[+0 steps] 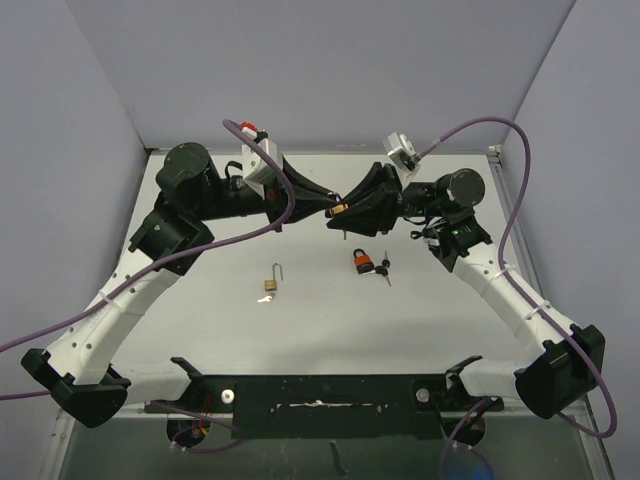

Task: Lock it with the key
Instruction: Lock the lock.

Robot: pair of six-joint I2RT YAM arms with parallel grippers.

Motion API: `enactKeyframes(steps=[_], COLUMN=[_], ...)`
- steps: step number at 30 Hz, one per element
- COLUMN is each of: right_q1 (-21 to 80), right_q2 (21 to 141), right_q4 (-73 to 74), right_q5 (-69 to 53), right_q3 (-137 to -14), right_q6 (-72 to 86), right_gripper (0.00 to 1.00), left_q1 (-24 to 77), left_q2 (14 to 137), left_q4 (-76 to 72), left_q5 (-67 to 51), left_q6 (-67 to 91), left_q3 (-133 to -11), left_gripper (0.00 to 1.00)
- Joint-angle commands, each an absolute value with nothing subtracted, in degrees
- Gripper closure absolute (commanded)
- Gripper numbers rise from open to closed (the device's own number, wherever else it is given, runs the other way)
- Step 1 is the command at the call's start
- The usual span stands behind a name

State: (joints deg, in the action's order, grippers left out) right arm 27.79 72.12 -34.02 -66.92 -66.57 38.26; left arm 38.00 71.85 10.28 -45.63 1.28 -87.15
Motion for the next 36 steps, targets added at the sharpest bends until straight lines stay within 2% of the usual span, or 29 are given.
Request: enactKeyframes(steps=[1, 14, 20, 24, 27, 28, 29, 31, 33, 36], right_q1=[28.23, 28.21, 28.17, 28.21, 28.28, 28.28, 28.29, 28.37, 28.39, 28.44], right_q2=[68.72, 67.37, 68.99, 68.53, 68.05, 67.87, 67.47, 66.3, 64.48, 62.26], right_q4=[-51.7, -45.0, -43.78, -36.37, -27.61, -24.7, -21.5, -15.98, -11.82, -5.95], right_q5=[-62.72, -49.76, -49.53, -48.93, -49.47, -49.79, -49.7, -48.53, -47.6, -46.79], right_q3=[-74.09, -73.47, -75.52, -74.29, -73.41, -73.16, -72.88, -71.64, -69.93, -67.94], right_q6=[43.24, 31.3, 30.9, 28.62, 26.2, 25.19, 24.33, 22.03, 20.26, 17.71], right_gripper=[1.0, 1.0, 1.0, 0.99, 0.74, 0.61, 0.55, 0.5, 0.29, 0.23], left_q1=[38.32, 39.19, 39.73, 39.43, 37.88, 37.15, 36.18, 34.25, 32.44, 29.88], left_q2=[76.55, 76.67, 76.61, 76.29, 76.38, 76.31, 76.23, 75.9, 75.72, 76.0], left_q4=[26.36, 20.43, 19.5, 17.88, 14.88, 13.53, 12.19, 9.74, 8.63, 8.27], left_q5=[-47.13, -50.75, -50.02, -47.86, -46.55, -46.24, -46.08, -45.6, -44.9, -44.35], left_q6=[0.44, 5.31, 5.8, 6.61, 8.9, 9.81, 10.77, 12.21, 12.48, 12.53], left_q3=[-84.33, -77.27, -75.71, -77.93, -79.88, -80.42, -81.05, -82.12, -83.55, -85.94], left_gripper=[1.0, 1.0, 1.0, 1.0, 1.0, 1.0, 1.0, 1.0, 1.0, 1.0])
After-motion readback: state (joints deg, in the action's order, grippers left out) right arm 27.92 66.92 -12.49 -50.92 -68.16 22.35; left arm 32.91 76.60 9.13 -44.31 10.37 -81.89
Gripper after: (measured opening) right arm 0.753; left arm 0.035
